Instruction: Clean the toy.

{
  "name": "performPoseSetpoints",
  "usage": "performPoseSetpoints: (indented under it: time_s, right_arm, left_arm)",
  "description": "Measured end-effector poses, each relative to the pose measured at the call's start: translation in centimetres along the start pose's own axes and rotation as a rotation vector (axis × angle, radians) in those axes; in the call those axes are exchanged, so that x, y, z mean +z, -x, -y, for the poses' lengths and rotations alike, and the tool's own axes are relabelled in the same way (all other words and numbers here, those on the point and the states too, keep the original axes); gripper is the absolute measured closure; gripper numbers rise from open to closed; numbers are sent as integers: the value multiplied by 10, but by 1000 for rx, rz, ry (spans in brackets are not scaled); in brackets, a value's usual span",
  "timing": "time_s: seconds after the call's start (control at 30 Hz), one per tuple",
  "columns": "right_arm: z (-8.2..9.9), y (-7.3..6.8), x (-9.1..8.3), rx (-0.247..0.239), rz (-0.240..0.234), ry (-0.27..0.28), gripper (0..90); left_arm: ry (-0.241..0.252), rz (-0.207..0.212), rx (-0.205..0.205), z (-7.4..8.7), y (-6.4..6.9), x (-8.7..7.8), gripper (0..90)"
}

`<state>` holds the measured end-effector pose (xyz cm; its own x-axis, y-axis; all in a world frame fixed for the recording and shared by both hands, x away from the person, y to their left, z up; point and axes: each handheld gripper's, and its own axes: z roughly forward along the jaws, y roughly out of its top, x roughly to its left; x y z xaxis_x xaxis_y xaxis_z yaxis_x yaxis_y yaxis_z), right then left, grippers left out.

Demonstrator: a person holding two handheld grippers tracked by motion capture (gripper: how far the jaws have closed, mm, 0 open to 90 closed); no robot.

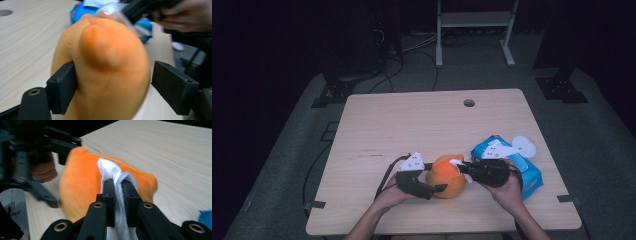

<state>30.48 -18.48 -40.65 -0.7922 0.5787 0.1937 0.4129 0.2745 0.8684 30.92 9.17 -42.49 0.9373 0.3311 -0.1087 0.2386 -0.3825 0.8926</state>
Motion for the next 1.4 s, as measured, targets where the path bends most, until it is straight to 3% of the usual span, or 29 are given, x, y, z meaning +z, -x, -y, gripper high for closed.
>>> performPoseSetpoints:
  time_s: [0.1, 0.17, 0.23, 0.3, 0.4, 0.47, 0.57, 0.67, 0.77, 0.9, 0.97, 1.1, 1.27, 1.4]
  right_arm:
    - [1, 4, -1, 23, -24, 10, 818]
    - [0, 0, 1, 23, -42, 11, 818]
    - [-2, -9, 3, -7, -41, 5, 819]
    - [-4, -18, 3, -27, -56, 8, 819]
    - [-6, -31, 7, -53, -112, 12, 819]
    - [-7, -38, 9, -110, -76, -3, 818]
    - [-7, -28, 5, -100, -40, 3, 817]
    - [-2, -8, 0, -47, 14, 3, 816]
    - [5, 3, -2, 13, 4, 7, 815]
    - [4, -3, -1, -5, 19, -1, 818]
    - [2, -10, 0, -17, 3, -3, 817]
    - [-2, -21, 2, -76, 3, -17, 817]
    - [-3, -4, -4, -22, 27, 2, 817]
    - [2, 5, -4, 24, -5, -4, 815]
  left_arm:
    - [8, -54, -21, -1, -6, 4, 117]
    - [1, -54, -16, 1, -5, 10, 73]
    - [2, -71, 4, 3, -4, 10, 125]
    - [12, -69, -22, 6, -5, 8, 201]
    - [16, -69, -63, 8, -8, 7, 235]
    - [9, -68, -61, 7, -8, 6, 250]
    - [14, -65, -69, 8, -9, 5, 264]
    - [19, -43, -72, 9, -11, 4, 258]
    - [33, -37, -81, 10, -10, 7, 211]
    - [34, -63, -90, 10, -10, 7, 236]
    - [34, -69, -97, 11, -10, 7, 239]
    - [31, -56, -95, 13, -11, 4, 251]
    - [24, -35, -64, 12, -6, 6, 262]
    - [17, -16, -38, 10, -6, 7, 179]
